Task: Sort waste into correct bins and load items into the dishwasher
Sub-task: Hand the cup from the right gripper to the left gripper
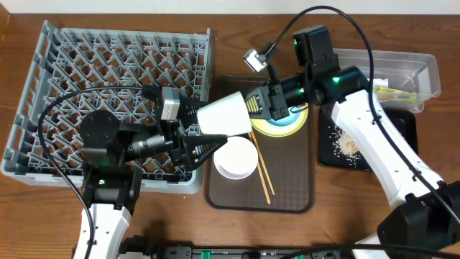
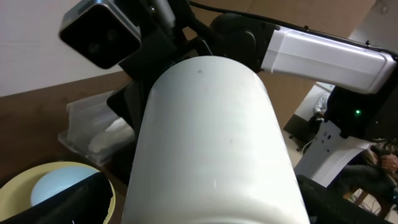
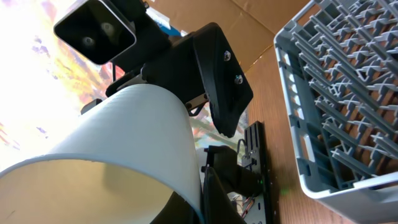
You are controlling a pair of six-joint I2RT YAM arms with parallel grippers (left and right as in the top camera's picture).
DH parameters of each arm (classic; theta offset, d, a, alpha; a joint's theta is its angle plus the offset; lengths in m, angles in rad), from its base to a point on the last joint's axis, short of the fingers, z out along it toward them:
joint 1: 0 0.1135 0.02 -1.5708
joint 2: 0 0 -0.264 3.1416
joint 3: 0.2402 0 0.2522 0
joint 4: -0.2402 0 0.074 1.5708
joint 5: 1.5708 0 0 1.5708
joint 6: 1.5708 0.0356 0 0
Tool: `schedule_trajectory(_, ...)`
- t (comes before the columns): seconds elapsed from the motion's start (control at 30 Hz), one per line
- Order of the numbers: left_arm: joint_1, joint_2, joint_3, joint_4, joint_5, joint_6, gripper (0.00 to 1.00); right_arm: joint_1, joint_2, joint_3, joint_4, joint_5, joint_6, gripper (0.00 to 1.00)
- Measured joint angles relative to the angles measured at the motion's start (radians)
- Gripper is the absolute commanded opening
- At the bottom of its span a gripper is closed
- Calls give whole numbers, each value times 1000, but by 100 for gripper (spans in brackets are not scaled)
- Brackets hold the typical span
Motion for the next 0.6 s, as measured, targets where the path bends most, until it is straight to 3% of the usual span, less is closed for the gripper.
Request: schedule_trajectory(0.6, 0, 0, 0, 32, 4, -27, 90, 6, 0, 0, -8, -3, 0, 1)
